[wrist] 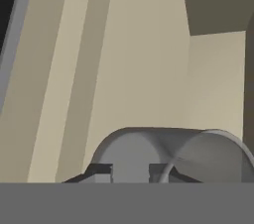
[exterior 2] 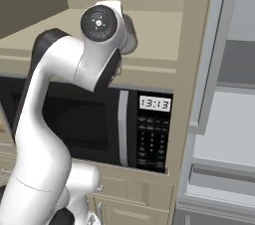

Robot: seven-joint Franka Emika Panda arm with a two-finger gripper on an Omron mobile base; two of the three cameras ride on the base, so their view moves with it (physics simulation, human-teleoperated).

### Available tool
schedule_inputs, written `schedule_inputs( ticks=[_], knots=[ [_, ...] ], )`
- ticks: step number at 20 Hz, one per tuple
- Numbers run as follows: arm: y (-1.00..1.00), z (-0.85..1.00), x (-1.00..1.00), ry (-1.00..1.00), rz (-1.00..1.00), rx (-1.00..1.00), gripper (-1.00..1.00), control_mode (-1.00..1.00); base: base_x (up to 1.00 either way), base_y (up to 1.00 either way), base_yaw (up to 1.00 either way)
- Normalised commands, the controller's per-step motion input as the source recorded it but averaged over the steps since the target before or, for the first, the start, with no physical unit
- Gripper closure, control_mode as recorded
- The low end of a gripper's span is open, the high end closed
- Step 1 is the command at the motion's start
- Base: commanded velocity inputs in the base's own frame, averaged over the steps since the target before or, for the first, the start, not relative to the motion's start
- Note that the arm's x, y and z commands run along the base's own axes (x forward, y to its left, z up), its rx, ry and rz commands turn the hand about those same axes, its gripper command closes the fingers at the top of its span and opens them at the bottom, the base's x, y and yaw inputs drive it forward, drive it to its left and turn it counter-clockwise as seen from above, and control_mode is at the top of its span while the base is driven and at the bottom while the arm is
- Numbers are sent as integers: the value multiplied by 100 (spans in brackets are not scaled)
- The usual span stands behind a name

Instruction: There is a bowl on the dining counter. Grab a lemon wedge from the fridge and place it in the bowl. Then get the liquor bottle and glass cup from the cabinet and place them next to the bowl.

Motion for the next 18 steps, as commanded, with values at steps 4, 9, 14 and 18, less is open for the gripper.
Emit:
schedule_inputs(
  ticks=[4, 9, 14, 18],
  knots=[
    [29, -5, -33, 6, -1, -1, 100, -100, 0, 0, 0],
    [18, -4, -41, 0, 0, 0, 100, -100, 0, 0, 0],
    [21, 0, -63, -3, -15, 0, 100, -100, 0, 0, 0],
    [22, 0, -68, -6, -16, 0, 100, -100, 0, 0, 0]
  ],
)
